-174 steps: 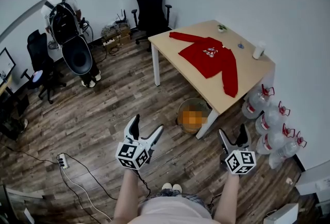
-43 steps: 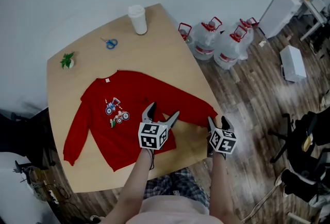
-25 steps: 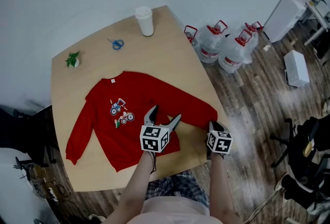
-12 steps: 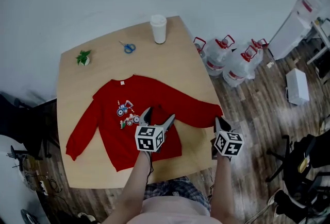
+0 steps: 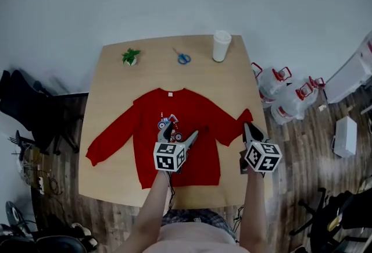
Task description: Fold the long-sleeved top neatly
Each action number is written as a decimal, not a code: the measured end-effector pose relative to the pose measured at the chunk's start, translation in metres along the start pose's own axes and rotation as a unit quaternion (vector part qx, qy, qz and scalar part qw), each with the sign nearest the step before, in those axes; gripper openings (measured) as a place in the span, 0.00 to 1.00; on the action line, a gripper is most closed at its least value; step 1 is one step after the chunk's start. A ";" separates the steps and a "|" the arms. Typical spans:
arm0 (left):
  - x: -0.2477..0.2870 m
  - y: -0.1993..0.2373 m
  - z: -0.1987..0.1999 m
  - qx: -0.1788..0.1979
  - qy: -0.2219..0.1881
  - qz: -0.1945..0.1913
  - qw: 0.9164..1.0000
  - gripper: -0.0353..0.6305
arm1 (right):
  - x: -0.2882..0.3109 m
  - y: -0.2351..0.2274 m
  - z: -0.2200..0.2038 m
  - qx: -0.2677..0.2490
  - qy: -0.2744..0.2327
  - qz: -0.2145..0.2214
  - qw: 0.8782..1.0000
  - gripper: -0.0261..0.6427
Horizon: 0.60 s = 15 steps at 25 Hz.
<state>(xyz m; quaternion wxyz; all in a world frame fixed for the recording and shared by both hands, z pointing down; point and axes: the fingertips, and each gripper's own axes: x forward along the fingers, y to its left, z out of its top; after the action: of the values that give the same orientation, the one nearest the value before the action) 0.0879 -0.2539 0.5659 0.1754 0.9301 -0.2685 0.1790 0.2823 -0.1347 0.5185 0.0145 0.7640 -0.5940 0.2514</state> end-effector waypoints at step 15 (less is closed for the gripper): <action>-0.050 0.122 0.014 -0.019 -0.021 0.082 0.996 0.71 | 0.126 0.171 0.031 -0.095 0.015 0.165 0.982 0.08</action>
<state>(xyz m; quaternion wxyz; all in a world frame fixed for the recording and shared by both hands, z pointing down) -0.0169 -0.3346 0.5598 0.1721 0.9049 -0.3513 0.1678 0.1582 -0.3084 0.4944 0.0544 0.6468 -0.7329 0.2039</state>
